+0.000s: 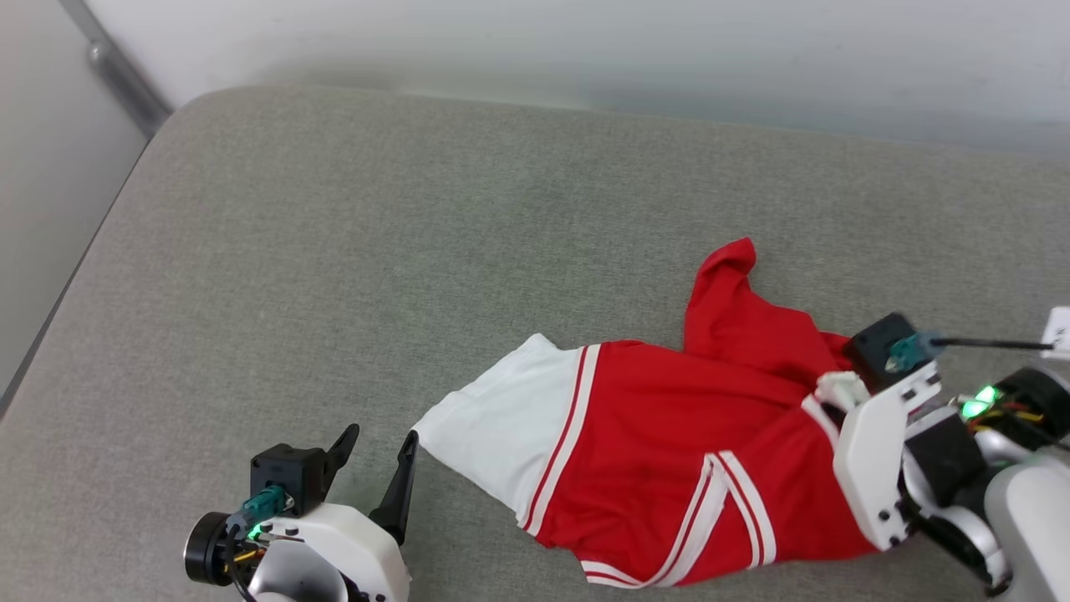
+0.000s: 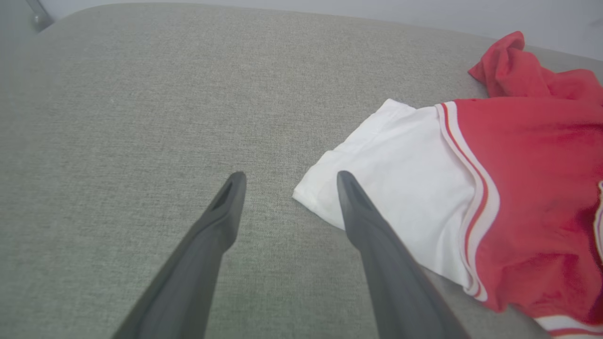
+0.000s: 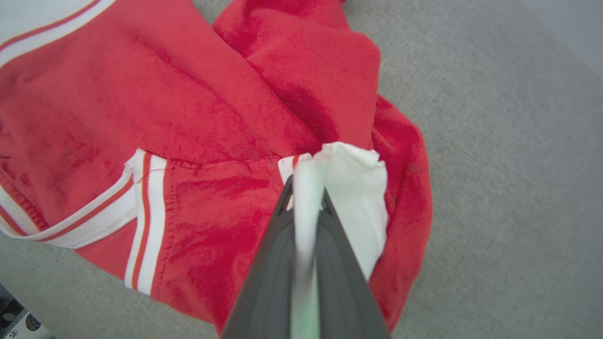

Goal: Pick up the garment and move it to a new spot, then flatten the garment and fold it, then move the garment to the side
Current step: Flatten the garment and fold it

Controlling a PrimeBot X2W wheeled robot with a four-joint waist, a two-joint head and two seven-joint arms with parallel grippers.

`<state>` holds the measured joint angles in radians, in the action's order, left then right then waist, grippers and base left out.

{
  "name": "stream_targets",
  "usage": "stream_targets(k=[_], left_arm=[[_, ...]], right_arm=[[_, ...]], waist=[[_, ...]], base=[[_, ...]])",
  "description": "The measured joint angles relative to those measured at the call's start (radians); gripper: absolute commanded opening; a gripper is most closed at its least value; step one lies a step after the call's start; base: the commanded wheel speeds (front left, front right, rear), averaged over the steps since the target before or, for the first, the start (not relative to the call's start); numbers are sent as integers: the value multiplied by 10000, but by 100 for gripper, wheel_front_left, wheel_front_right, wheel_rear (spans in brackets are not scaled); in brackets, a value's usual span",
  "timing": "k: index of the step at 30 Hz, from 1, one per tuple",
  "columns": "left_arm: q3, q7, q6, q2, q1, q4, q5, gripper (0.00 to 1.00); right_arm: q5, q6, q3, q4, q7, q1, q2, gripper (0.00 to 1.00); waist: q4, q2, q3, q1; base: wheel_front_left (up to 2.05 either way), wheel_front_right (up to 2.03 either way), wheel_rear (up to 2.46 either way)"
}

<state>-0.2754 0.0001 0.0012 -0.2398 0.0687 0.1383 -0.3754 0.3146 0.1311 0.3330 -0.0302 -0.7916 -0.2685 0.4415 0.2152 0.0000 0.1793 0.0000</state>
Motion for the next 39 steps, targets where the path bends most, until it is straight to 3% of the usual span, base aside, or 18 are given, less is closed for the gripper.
stream_targets(k=[6, 11, 16, 20, 24, 32, 33, 34, 35, 39], left_arm=[[33, -50, 67, -6, 20, 67, -73, 100], [105, -121, 121, -21, 24, 19, -155, 100], [224, -155, 213, -111, -25, -77, -221, 100], [215, -167, 255, -148, -55, -125, -253, 100], [222, -104, 265, -257, -89, -157, -278, 100], [176, 69, 295, -351, -72, -178, -288, 100], [165, 90, 295, -355, -68, -173, -318, 100], [153, 115, 295, -355, -64, -159, -330, 100], [144, 115, 295, -355, -64, -148, -334, 100], [79, 117, 297, -349, -65, -107, -353, 100]], right_arm=[[-190, 0, -514, -485, 717, -378, 199, 0], [-341, 0, -1106, -1093, 1722, -521, 848, 0], [-56, 0, -2255, -1626, 3127, 376, 1129, 0], [301, 0, -3904, -1666, 5009, 2315, 556, 0], [293, 0, -4846, -1083, 6347, 3802, -265, 0], [337, 0, -4939, 980, 7597, 4820, -1360, 0], [382, 2, -4930, 1216, 7657, 4821, -1417, 4], [462, 2, -4972, 1430, 7659, 4800, -1478, 39], [510, 0, -5018, 1618, 7651, 4774, -1536, 100], [644, 0, -5091, 1898, 7425, 4597, -1601, 100]], waist=[[-335, 1, -182, -1], [-692, 0, -335, 0], [-1132, 0, -387, 0], [-1573, 0, -393, 0], [-1905, 0, -365, 0], [-2335, 0, -291, 0], [-2358, 0, -295, 0], [-2376, 1, -306, -1], [-2392, 0, -325, 0], [-2419, 1, -430, -1]], base=[[0, 0, 0], [0, 0, 0], [0, 0, 0], [0, 0, 0], [0, 0, 0], [0, 0, 0], [0, 0, 0], [0, 0, 0], [0, 0, 0], [0, 0, 0]])
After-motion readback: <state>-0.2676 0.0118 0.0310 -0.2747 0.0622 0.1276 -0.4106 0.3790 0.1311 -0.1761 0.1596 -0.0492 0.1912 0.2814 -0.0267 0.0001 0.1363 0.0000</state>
